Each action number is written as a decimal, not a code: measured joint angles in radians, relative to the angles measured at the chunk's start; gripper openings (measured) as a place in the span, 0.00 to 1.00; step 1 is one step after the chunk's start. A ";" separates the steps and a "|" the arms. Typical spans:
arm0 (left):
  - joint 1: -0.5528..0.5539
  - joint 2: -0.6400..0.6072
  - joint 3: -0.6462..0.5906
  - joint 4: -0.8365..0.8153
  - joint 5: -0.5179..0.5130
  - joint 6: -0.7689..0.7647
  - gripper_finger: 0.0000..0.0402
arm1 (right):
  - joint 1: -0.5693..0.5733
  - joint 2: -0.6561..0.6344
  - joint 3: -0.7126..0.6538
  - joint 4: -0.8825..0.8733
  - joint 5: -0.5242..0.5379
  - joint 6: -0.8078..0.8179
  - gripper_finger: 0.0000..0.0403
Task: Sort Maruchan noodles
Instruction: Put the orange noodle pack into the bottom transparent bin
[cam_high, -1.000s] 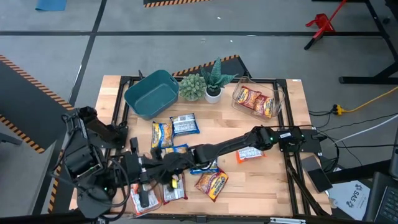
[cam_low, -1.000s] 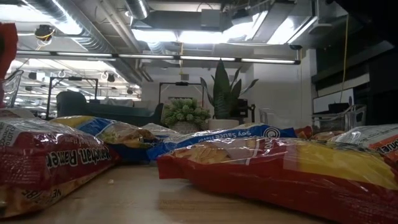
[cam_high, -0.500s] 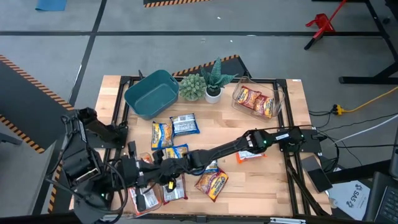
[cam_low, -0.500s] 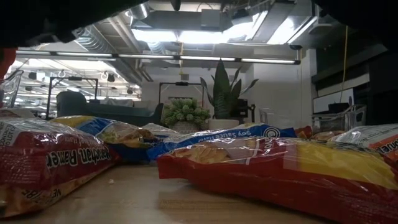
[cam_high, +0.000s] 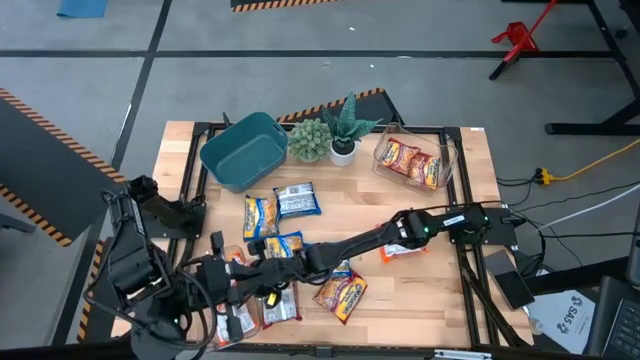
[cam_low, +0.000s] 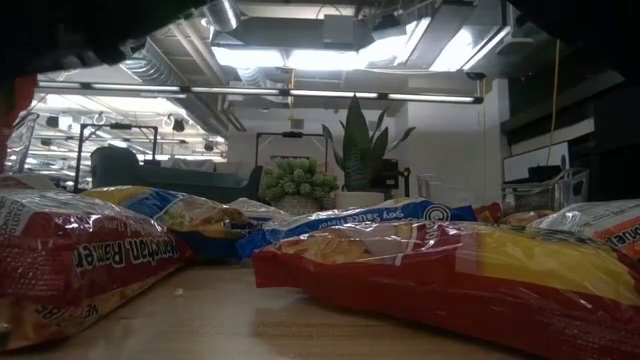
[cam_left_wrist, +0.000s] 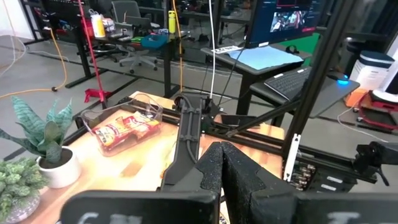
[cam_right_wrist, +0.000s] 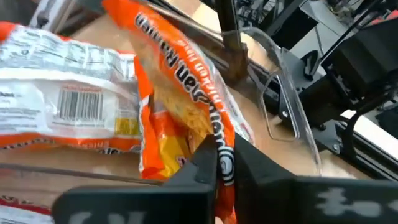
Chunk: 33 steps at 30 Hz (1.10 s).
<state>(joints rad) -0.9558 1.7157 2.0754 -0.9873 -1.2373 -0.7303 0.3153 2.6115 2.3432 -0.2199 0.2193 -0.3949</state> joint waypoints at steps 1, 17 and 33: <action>-0.001 0.000 0.000 0.000 0.000 0.000 0.00 | 0.002 -0.005 0.000 -0.002 -0.001 0.010 0.04; -0.006 0.000 0.000 0.008 -0.002 0.000 0.00 | 0.035 -0.173 0.002 -0.070 -0.299 0.503 0.01; -0.002 0.000 0.000 0.009 -0.006 0.000 0.00 | -0.048 -0.057 0.001 -0.039 -0.322 0.786 0.00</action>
<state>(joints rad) -0.9581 1.7157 2.0754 -0.9782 -1.2438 -0.7307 0.2668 2.5542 2.3440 -0.2592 -0.1028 0.3910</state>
